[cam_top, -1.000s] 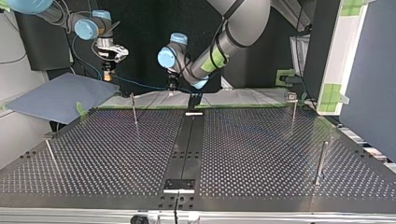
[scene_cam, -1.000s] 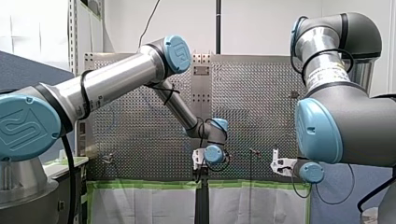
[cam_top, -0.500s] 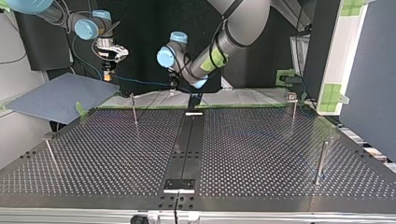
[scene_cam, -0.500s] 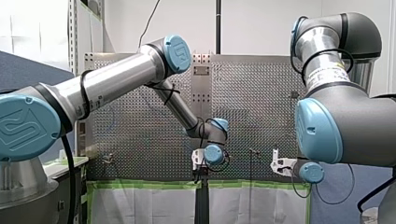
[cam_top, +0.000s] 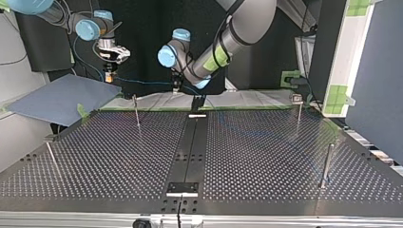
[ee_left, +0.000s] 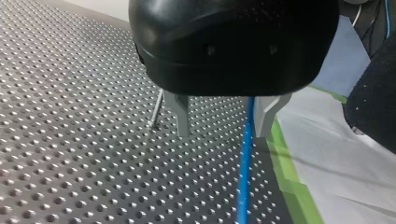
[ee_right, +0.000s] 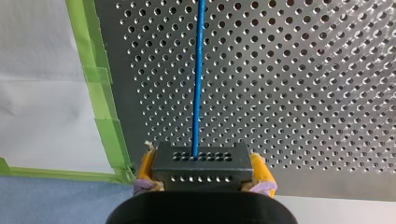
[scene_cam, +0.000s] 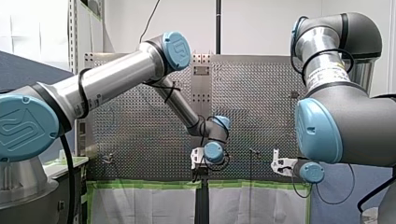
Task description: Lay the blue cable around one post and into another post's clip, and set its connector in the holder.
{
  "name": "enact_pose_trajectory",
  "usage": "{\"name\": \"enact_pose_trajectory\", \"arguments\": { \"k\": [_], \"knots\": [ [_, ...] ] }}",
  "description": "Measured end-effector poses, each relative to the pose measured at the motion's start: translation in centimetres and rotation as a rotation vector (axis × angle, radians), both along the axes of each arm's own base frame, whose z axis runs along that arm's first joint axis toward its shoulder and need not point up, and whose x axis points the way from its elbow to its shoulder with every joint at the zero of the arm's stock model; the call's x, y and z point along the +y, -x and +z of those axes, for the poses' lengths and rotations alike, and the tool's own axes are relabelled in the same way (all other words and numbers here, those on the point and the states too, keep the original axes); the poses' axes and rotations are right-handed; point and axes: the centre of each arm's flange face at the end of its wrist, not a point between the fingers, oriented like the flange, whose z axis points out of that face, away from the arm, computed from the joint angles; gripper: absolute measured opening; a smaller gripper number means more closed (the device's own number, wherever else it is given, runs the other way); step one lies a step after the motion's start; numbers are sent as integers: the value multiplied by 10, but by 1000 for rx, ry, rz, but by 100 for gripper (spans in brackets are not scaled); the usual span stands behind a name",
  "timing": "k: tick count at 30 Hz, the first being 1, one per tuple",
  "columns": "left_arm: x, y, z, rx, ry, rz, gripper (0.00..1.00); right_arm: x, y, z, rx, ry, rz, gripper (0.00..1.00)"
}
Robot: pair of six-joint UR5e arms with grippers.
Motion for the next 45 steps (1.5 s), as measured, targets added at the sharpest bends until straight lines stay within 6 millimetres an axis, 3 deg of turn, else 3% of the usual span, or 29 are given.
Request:
{"name": "enact_pose_trajectory", "arguments": {
  "k": [6,26,45],
  "knots": [
    [6,4,16,-30,17,-1,68,0,0,0,1,1,-4,0],
    [6,22,11,-34,-81,-49,68,-2,3,1,-7,3,-13,0],
    [5,21,12,-46,-76,-48,68,-2,4,1,-6,4,-22,0]
  ]
}}
